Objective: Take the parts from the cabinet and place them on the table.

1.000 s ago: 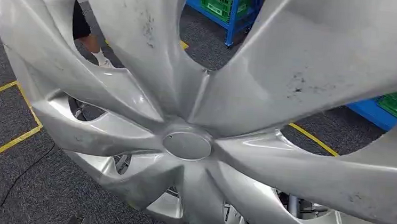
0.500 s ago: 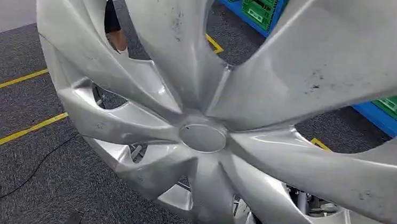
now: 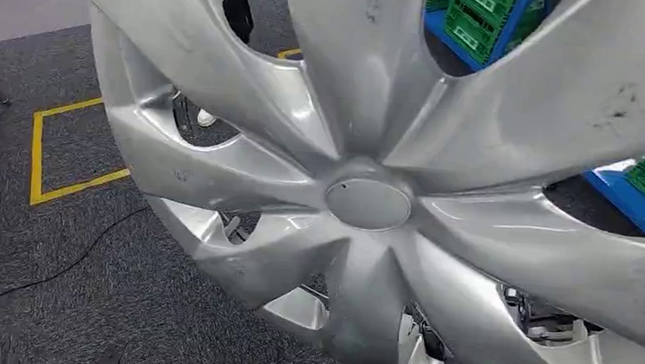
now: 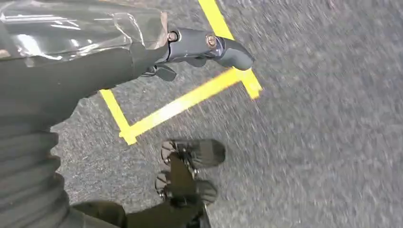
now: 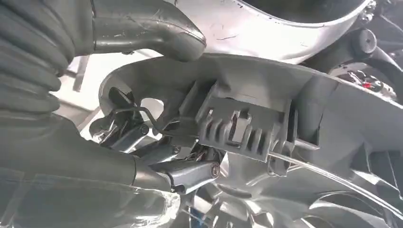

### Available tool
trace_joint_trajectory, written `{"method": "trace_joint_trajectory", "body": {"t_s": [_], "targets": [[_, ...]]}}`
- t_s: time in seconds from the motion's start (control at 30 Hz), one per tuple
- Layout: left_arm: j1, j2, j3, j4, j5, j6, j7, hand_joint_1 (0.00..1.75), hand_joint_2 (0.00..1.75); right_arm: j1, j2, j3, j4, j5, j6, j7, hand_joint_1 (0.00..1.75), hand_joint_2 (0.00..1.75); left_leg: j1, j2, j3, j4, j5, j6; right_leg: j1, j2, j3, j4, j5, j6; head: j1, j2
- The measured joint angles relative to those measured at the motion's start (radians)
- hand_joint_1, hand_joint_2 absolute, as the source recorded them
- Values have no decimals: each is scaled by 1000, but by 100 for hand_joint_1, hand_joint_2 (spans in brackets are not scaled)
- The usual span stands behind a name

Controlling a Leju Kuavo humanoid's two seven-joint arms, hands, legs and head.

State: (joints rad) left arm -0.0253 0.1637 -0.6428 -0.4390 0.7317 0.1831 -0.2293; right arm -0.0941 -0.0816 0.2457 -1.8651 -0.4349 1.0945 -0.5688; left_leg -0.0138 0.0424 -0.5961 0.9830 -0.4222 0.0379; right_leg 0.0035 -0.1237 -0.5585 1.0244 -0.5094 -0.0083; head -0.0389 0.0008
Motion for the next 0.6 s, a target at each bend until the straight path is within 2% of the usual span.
{"method": "trace_joint_trajectory", "body": {"t_s": [0.03, 0.07, 0.1, 0.13, 0.17, 0.2, 0.23, 0.27, 0.3, 0.33, 0.37, 0.4, 0.47, 0.5, 0.53, 0.57, 0.6], "targets": [[1, -2, 3, -5, -2, 0, 1, 0, 175, 0, 0, 0, 1, 3, 0, 0, 175, 175, -3, -13, 9, -12, 3, 2, -4, 55, -5, 28, -13, -1, 5, 0], [-4, -2, 5, -7, -7, 0, 2, 0, 175, 0, 0, -1, 1, 2, 0, -2, 175, 175, -2, -26, 11, -11, 10, 9, -6, 92, -33, 88, -41, -6, 2, 0], [-7, -2, 8, -9, -9, 0, 2, 0, 175, 2, 0, -1, 1, 2, 0, -2, 175, 175, 0, -44, 11, -11, 10, 9, -10, 113, -75, 174, -72, -8, 8, 0], [-6, -2, 12, -11, -9, 0, 2, 0, 175, 5, 0, -2, 1, 2, 2, -3, 175, 175, 0, -61, 11, -11, 10, 9, -13, 119, -118, 252, -96, -5, 9, 0], [-4, -3, 15, -12, -10, 0, 2, 0, 175, 6, 0, -2, 3, 3, 2, -3, 175, 175, 0, -76, 11, -9, 9, 8, -15, 120, -147, 298, -103, 0, 8, 0], [-1, -3, 17, -12, -10, 0, 2, 0, 175, 7, 0, -2, 4, 3, 2, -3, 175, 175, 2, -91, 11, -7, 8, 7, -17, 120, -152, 293, -90, 10, 9, 0], [1, -5, 18, -12, -10, 0, 2, 0, 175, 7, 0, -2, 4, 3, 2, -3, 175, 175, 4, -108, 11, -4, 6, 3, -22, 120, -135, 242, -59, 24, 8, 0], [3, -5, 19, -14, -10, 0, 2, 0, 175, 6, 0, -2, 4, 3, 2, -4, 175, 175, 8, -124, 11, 2, 3, -2, -26, 123, -98, 154, -17, 38, 8, 0], [4, -5, 20, -16, -12, 1, 2, 0, 175, 6, 0, -2, 4, 3, 3, -5, 175, 175, 11, -138, 10, 12, -3, -10, -33, 139, -53, 57, 23, 50, 9, 0], [6, -3, 24, -18, -17, 5, 3, 0, 175, 5, 0, -2, 5, 3, 5, -7, 175, 175, 12, -150, 2, 23, -9, -19, -36, 178, -37, 20, 33, 48, 10, 0], [7, -3, 28, -19, -21, 6, 6, 0, 175, 5, 3, -2, 5, 3, 5, -7, 175, 175, 8, -160, -6, 35, -16, -28, -33, 177, -31, 12, 36, 32, 13, 0], [12, -2, 30, -21, -22, 6, 6, 0, 175, 6, 3, -2, 6, 3, 5, -9, 175, 175, 10, -165, -11, 33, -14, -31, -28, 168, -35, 17, 36, 20, 11, 0], [19, 1, 31, -23, -24, 7, 7, 0, 175, 4, 6, -2, 6, 3, 5, -10, 175, 175, 15, -171, -14, 30, -13, -38, -21, 159, -35, 17, 36, 8, 11, 0], [21, 1, 31, -23, -25, 7, 7, 0, 175, 3, 7, -2, 6, 3, 5, -10, 175, 175, 16, -173, -14, 30, -13, -39, -22, 155, -35, 17, 37, 7, 11, 0], [24, 4, 32, -23, -26, 7, 7, 0, 175, 2, 10, -2, 6, 2, 5, -10, 175, 175, 18, -172, -15, 36, -17, -42, -33, 145, -32, 12, 40, 0, 12, 0], [29, 2, 33, -25, -26, 7, 7, 0, 175, -1, 12, -2, 6, 2, 5, -11, 175, 175, 13, -121, -27, 58, -30, -46, -29, 140, -29, 11, 38, -3, 11, 0], [28, 5, 34, -26, -27, 7, 7, 0, 175, -2, 16, -2, 6, 2, 5, -11, 175, 175, 15, -85, -47, 102, -56, -51, -27, 132, -27, 11, 36, -7, 0, 0]]}}
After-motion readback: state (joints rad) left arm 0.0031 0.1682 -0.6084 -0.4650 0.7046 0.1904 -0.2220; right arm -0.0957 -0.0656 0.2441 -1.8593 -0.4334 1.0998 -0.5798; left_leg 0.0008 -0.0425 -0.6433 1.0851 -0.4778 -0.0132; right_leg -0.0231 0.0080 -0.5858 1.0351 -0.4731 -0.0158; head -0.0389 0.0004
